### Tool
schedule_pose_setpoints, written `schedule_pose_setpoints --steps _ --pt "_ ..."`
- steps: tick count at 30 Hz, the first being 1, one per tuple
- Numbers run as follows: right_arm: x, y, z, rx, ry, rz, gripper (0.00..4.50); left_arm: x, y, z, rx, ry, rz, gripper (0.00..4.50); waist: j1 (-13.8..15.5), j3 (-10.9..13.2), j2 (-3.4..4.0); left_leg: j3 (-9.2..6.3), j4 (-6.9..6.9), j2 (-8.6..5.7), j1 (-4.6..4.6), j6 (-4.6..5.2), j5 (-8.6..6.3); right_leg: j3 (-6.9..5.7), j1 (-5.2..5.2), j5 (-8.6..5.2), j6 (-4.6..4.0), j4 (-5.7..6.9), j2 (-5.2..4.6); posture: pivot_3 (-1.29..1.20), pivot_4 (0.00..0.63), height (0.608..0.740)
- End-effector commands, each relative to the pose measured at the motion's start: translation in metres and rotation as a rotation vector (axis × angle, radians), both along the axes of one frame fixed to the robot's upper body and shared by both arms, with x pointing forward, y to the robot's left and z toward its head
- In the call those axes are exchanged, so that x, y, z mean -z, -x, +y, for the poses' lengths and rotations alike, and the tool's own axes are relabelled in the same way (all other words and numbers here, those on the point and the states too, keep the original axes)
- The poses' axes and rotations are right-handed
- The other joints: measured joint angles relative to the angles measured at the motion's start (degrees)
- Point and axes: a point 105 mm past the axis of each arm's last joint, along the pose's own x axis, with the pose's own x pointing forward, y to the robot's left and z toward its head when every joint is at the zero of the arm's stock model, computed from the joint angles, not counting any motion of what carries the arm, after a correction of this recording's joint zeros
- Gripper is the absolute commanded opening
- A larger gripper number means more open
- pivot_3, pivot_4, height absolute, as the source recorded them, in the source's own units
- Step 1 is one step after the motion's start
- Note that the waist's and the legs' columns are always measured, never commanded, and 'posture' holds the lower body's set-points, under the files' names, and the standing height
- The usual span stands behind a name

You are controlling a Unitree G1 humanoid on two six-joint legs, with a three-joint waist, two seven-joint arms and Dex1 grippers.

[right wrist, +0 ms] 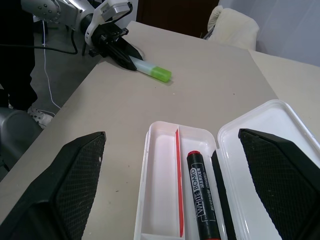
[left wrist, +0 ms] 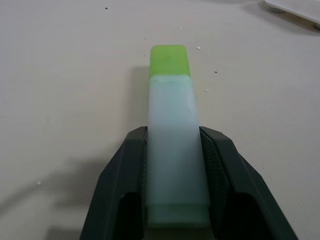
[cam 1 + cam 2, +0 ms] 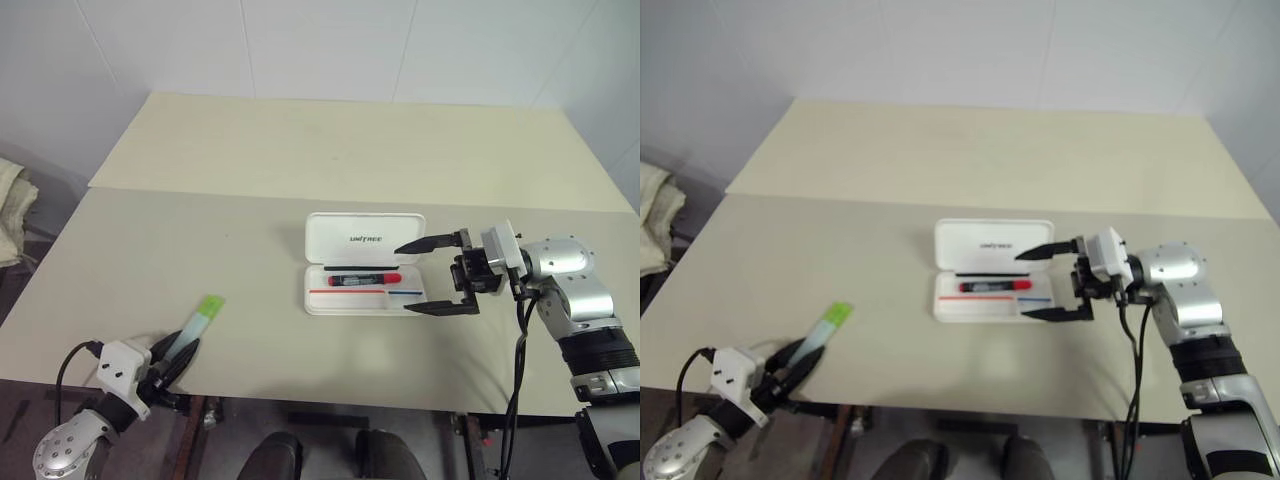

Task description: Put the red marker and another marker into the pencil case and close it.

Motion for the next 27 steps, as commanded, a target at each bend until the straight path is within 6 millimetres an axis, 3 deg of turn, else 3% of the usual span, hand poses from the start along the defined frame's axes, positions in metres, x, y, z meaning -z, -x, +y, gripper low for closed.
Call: schedule_pose_setpoints --steps 1,8,12,15,23,27 --pt "-0.008 0.007 -0.001 -0.063 0.007 -0.04 4.5 -0.017 -0.004 -0.012 0.044 -0.016 -0.052 1.12 0.02 0.0 0.0 0.0 0.0 -0.01 0.0 0.01 0.0 0.01 0.0 0.0 0.0 0.0 0.0 0.0 0.15 0.74" --pt "-0.005 0.006 0.0 -0.053 -0.004 -0.033 4.5 -0.073 -0.003 -0.036 0.178 -0.033 -0.194 1.12 -0.21 0.03 0.01 0.01 -0.04 0.06 -0.01 0.01 -0.13 0.0 -0.04 -0.02 -0.04 0.02 0.05 0.0 0.15 0.74" --pt "-0.002 0.003 -0.002 -0.03 -0.004 -0.024 4.5 -0.093 -0.003 -0.053 0.306 -0.052 -0.221 1.12 -0.18 0.06 0.07 0.01 -0.07 0.12 -0.01 -0.01 -0.17 -0.05 -0.05 -0.04 -0.08 0.02 0.1 0.0 0.15 0.74" --pt "0.0 0.001 -0.004 -0.008 0.0 -0.017 4.5 -0.097 -0.004 -0.061 0.381 -0.078 -0.21 1.12 -0.17 0.07 0.09 0.0 -0.07 0.12 -0.01 -0.01 -0.18 -0.06 -0.04 -0.05 -0.09 0.02 0.1 0.0 0.15 0.74" --pt "0.01 0.001 -0.028 0.097 0.033 0.005 4.5 -0.104 -0.037 -0.098 0.633 -0.073 -0.176 1.12 -0.12 0.1 0.13 -0.08 -0.01 0.04 -0.01 0.01 -0.18 -0.06 -0.01 -0.05 -0.1 0.15 0.08 0.0 0.15 0.74" --pt "0.011 0.007 -0.041 0.152 0.046 0.006 4.5 -0.093 -0.044 -0.114 0.788 -0.114 -0.132 1.12 -0.34 0.13 0.17 -0.05 -0.1 0.05 -0.02 0.03 -0.21 -0.1 -0.18 -0.05 -0.1 0.31 0.09 0.0 0.15 0.74"
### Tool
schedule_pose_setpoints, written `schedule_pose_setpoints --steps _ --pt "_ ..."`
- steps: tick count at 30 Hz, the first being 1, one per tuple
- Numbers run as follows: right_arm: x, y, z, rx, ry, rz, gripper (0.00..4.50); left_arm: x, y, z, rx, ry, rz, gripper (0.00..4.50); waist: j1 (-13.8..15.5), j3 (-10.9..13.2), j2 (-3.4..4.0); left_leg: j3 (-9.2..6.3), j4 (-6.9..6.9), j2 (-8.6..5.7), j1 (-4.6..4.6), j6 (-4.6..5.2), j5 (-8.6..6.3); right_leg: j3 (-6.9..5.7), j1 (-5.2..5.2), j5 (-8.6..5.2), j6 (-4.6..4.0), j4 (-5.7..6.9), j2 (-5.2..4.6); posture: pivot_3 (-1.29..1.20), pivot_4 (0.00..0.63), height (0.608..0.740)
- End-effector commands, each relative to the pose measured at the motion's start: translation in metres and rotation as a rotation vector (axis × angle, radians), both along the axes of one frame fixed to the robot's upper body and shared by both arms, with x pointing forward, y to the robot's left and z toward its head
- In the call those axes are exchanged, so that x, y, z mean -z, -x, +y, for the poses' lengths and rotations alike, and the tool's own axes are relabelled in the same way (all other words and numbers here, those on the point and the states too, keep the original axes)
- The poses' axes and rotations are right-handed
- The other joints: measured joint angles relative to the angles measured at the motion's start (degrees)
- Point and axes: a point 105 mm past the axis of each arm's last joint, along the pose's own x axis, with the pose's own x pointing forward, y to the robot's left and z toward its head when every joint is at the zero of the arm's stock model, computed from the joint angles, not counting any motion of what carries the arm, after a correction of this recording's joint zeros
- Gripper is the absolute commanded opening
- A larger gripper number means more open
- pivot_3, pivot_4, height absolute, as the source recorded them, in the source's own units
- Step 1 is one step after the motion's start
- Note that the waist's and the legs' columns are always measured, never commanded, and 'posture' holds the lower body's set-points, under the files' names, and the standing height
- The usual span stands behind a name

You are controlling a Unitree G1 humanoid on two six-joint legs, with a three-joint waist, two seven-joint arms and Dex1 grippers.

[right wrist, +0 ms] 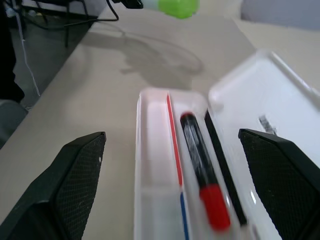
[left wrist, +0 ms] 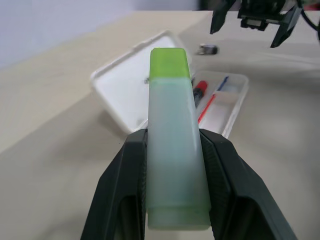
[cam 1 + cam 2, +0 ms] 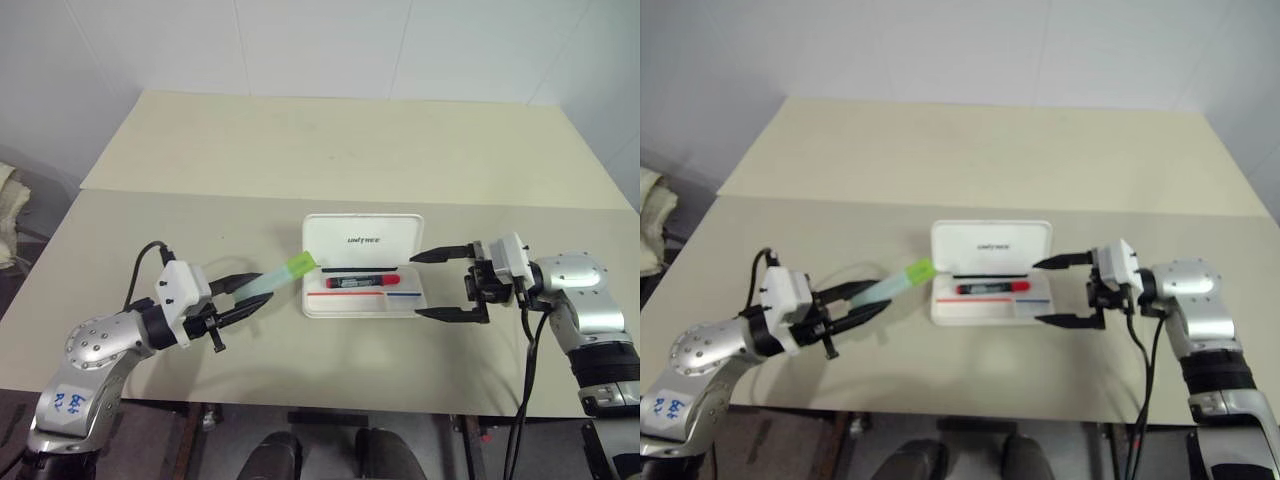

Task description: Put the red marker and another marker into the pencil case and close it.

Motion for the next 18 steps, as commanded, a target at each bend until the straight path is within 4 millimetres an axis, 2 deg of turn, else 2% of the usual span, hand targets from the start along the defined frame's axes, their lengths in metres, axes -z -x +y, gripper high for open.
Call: schedule_pose_setpoints --steps 1,9,18 --pt "-0.012 0.008 -0.011 0.022 0.012 -0.06 4.5 0.008 -0.004 -0.014 0.133 -0.05 0.016 1.12 0.06 0.01 0.02 0.0 -0.02 0.0 0.0 0.0 0.0 -0.02 0.0 0.0 0.0 0.01 0.0 0.0 0.15 0.74" --pt "-0.01 0.024 -0.016 0.099 -0.004 -0.071 4.5 0.026 -0.02 -0.042 0.305 -0.097 0.023 1.12 0.35 0.03 0.03 0.0 0.08 -0.01 -0.01 -0.01 0.0 -0.06 0.02 0.0 0.0 0.0 0.0 0.0 0.15 0.74" --pt "-0.01 0.041 -0.021 0.176 -0.017 -0.077 4.5 0.038 -0.038 -0.068 0.381 -0.137 -0.007 1.12 0.34 0.02 0.02 -0.01 0.2 -0.04 -0.01 0.0 0.01 -0.04 0.1 0.01 0.02 0.0 0.0 0.0 0.15 0.74"
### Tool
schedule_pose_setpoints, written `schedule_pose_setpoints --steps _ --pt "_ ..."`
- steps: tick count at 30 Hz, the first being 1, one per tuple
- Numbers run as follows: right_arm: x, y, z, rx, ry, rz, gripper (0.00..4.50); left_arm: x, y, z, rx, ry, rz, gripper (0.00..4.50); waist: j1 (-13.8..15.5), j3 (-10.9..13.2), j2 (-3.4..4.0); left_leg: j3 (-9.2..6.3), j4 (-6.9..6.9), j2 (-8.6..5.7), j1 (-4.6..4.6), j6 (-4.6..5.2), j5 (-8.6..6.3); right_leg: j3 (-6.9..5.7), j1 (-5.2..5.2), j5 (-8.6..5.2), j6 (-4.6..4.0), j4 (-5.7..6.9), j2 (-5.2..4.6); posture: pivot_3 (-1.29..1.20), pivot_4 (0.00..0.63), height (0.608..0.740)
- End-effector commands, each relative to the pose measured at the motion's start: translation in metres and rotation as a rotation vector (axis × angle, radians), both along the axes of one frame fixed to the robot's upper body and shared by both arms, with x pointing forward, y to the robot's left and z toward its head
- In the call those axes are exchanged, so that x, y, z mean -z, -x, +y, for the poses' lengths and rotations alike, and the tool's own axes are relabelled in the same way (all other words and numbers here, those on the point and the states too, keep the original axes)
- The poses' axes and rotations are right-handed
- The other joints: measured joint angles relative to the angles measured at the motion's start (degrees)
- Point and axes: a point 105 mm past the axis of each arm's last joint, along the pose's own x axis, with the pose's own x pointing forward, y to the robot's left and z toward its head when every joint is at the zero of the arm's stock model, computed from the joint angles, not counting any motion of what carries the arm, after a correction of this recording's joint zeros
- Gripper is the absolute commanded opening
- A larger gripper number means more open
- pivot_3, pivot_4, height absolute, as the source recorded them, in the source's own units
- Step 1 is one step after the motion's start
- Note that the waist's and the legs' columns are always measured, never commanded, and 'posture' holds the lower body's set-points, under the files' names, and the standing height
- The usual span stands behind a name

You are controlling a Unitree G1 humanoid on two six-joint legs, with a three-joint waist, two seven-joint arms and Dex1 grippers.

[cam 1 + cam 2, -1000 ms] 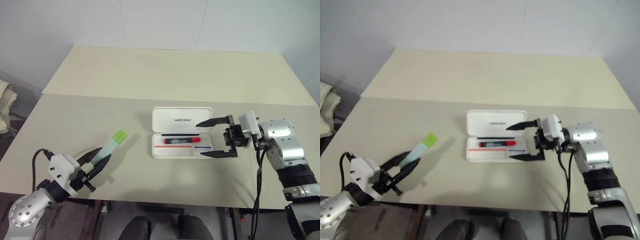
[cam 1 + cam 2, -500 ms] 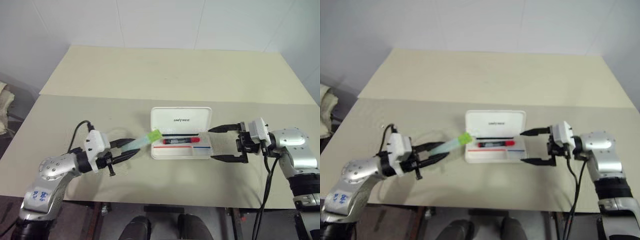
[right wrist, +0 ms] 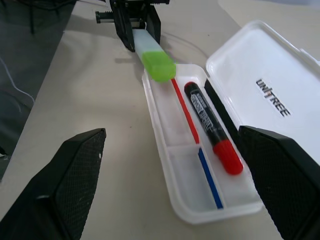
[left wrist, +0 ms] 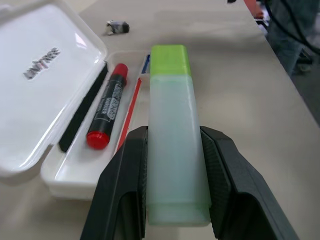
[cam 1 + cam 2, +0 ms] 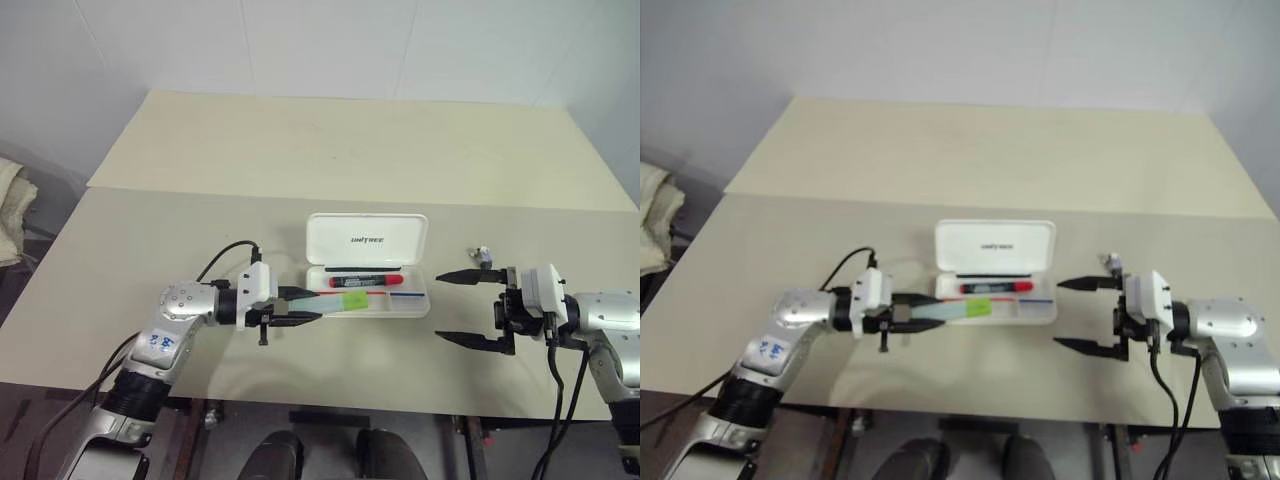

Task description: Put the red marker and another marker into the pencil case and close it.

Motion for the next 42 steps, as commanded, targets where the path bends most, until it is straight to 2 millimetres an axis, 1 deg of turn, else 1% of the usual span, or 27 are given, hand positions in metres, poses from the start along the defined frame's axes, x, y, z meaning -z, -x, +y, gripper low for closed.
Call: schedule_pose_setpoints --steps 1,7,11,19,26,30,37,39,42 --pt "-0.016 0.005 -0.002 0.024 -0.012 -0.059 4.5 -0.001 -0.007 -0.008 0.029 -0.024 -0.052 1.12 -0.03 0.0 0.0 -0.01 -0.01 0.0 0.01 0.0 0.0 0.0 0.0 0.0 0.0 0.02 0.0 0.0 0.15 0.74" --pt "-0.014 0.009 0.0 0.047 -0.024 -0.06 4.5 0.002 -0.022 -0.02 0.044 -0.046 -0.072 1.12 0.12 0.02 -0.06 -0.01 0.02 -0.03 0.01 0.0 0.01 -0.02 -0.01 0.0 0.01 0.06 0.0 0.0 0.15 0.74" --pt "-0.014 0.01 0.002 0.056 -0.03 -0.061 4.5 0.0 -0.026 -0.024 0.051 -0.046 -0.081 1.12 0.06 0.04 -0.12 -0.02 0.01 -0.05 0.01 0.02 0.01 -0.01 -0.01 0.01 0.02 0.07 -0.01 0.0 0.15 0.74" --pt "-0.011 0.011 0.009 0.068 -0.048 -0.057 4.5 -0.004 -0.029 -0.03 0.071 -0.045 -0.089 1.12 0.06 0.05 -0.13 -0.03 0.03 -0.04 0.01 0.01 0.01 -0.03 -0.02 0.01 0.03 0.1 0.0 0.0 0.15 0.74" --pt "-0.01 0.01 0.012 0.076 -0.059 -0.06 4.5 -0.001 -0.027 -0.035 0.085 -0.052 -0.084 1.12 0.08 0.05 -0.14 -0.04 0.03 -0.05 0.01 0.02 0.02 -0.02 -0.02 0.01 0.03 0.12 0.0 0.0 0.15 0.74" --pt "-0.01 0.011 0.013 0.079 -0.065 -0.064 4.5 0.004 -0.031 -0.037 0.071 -0.066 -0.077 1.12 0.07 0.05 -0.15 -0.04 0.04 -0.06 0.01 0.02 0.02 -0.02 -0.02 0.01 0.03 0.12 0.0 0.0 0.15 0.74" --pt "-0.011 0.012 0.015 0.087 -0.073 -0.07 4.5 0.006 -0.036 -0.04 0.058 -0.064 -0.078 1.12 0.04 0.04 -0.17 -0.04 0.08 -0.08 0.01 0.02 0.02 -0.02 -0.02 0.01 0.03 0.16 0.0 0.0 0.15 0.74" --pt "-0.011 0.012 0.015 0.09 -0.075 -0.073 4.5 0.004 -0.037 -0.042 0.056 -0.046 -0.069 1.88 0.11 0.04 -0.18 -0.05 0.07 -0.08 0.01 0.02 0.02 -0.02 -0.02 0.02 0.04 0.16 0.0 0.0 0.15 0.74" --pt "-0.011 0.012 0.015 0.093 -0.077 -0.075 4.5 -0.002 -0.036 -0.046 0.063 -0.008 -0.062 2.77 0.06 0.05 -0.18 -0.07 0.07 -0.1 0.01 0.03 0.02 -0.03 -0.02 0.02 0.04 0.17 -0.01 0.0 0.15 0.74"
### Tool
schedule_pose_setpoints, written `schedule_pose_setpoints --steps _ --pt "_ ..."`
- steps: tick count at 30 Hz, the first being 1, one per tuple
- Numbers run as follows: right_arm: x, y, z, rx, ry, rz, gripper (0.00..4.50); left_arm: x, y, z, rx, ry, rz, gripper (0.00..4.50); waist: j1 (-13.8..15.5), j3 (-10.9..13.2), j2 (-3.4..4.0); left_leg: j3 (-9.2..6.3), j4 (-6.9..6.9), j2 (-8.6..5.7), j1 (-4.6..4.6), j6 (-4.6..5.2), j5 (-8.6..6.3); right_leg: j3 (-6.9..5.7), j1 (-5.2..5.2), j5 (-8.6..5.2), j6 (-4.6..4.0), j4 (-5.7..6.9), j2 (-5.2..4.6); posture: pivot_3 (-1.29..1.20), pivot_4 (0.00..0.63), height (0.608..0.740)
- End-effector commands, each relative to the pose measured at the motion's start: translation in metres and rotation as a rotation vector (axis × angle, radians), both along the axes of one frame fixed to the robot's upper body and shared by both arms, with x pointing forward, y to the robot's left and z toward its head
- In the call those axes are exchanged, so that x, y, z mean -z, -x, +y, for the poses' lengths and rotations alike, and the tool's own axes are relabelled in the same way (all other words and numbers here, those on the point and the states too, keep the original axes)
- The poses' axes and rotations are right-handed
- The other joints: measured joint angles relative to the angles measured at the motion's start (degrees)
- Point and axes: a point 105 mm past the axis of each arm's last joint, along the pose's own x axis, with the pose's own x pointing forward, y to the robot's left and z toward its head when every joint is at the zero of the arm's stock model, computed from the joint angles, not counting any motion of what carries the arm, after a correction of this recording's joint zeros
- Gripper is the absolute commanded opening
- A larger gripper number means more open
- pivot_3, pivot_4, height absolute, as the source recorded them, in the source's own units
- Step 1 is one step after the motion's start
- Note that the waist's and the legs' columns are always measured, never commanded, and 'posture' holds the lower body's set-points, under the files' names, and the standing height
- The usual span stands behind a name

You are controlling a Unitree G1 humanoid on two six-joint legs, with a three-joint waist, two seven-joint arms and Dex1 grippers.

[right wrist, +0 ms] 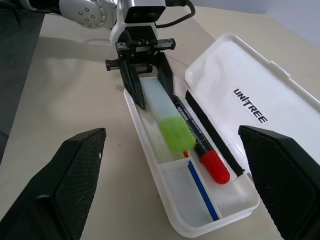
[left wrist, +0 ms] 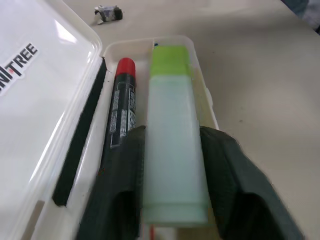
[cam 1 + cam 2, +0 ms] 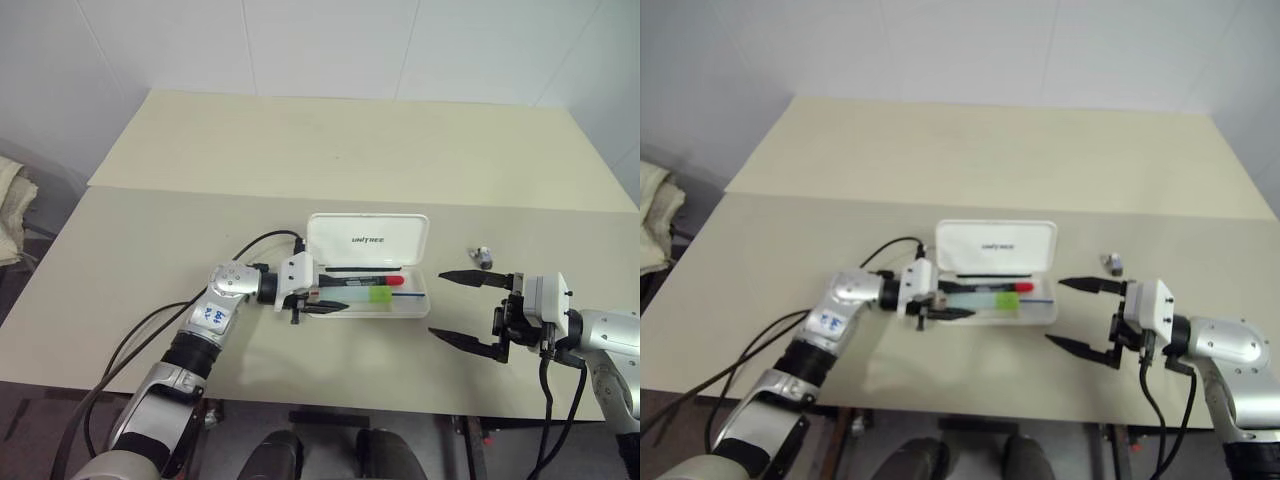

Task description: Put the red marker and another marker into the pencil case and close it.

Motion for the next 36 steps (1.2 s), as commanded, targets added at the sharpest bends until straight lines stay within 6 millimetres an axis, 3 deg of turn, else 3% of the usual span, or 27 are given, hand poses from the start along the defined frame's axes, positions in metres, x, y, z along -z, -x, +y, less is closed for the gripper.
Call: schedule_pose_setpoints --steps 1,4,10,16,22,30,36 --pt "-0.007 0.003 0.005 -0.012 -0.007 -0.035 4.5 -0.014 0.0 -0.006 0.018 0.056 -0.016 3.18 -0.08 0.0 0.0 0.0 -0.01 0.0 0.0 0.0 0.0 0.0 -0.01 0.0 0.0 0.0 0.0 0.0 0.15 0.74" --pt "-0.007 0.002 0.005 -0.01 -0.011 -0.036 4.5 -0.024 0.002 -0.009 0.037 0.085 -0.027 4.12 -0.06 0.01 -0.02 0.0 -0.03 0.0 0.0 0.0 0.0 0.0 -0.01 0.0 0.0 0.0 0.0 0.0 0.15 0.74" --pt "-0.005 -0.003 0.007 0.014 -0.047 -0.021 4.5 -0.036 0.01 -0.011 0.072 0.13 -0.017 4.12 -0.09 0.02 -0.03 0.0 0.01 0.01 0.0 0.0 0.0 0.01 -0.01 0.0 0.0 0.01 0.0 0.0 0.15 0.74" --pt "-0.011 -0.025 -0.002 0.204 -0.203 0.023 4.5 -0.05 0.018 -0.007 0.079 0.173 -0.03 4.12 -0.18 0.01 -0.06 0.01 0.01 0.03 0.01 -0.02 0.01 0.03 -0.03 0.0 0.0 0.06 0.0 0.0 0.15 0.74" --pt "-0.012 -0.049 -0.026 0.473 -0.349 0.034 4.5 -0.064 0.024 0.008 0.045 0.204 -0.057 4.12 -0.2 0.01 -0.07 -0.07 -0.04 0.01 0.01 -0.02 0.01 0.05 -0.08 0.0 0.0 0.15 0.01 0.0 0.15 0.74" --pt "-0.002 -0.072 -0.059 0.798 -0.403 0.013 4.5 -0.071 0.039 0.032 0.002 0.19 -0.062 4.12 -0.25 0.0 -0.05 -0.05 -0.09 -0.04 0.0 -0.02 0.01 0.14 -0.25 0.0 -0.01 0.36 0.0 0.0 0.15 0.74" --pt "0.019 -0.086 -0.072 0.966 -0.385 0.052 4.5 -0.076 0.047 0.04 -0.008 0.181 -0.072 4.12 -0.26 0.0 -0.05 -0.05 -0.06 -0.06 0.01 -0.02 0.01 0.18 -0.27 -0.01 -0.01 0.44 0.0 0.0 0.15 0.74"
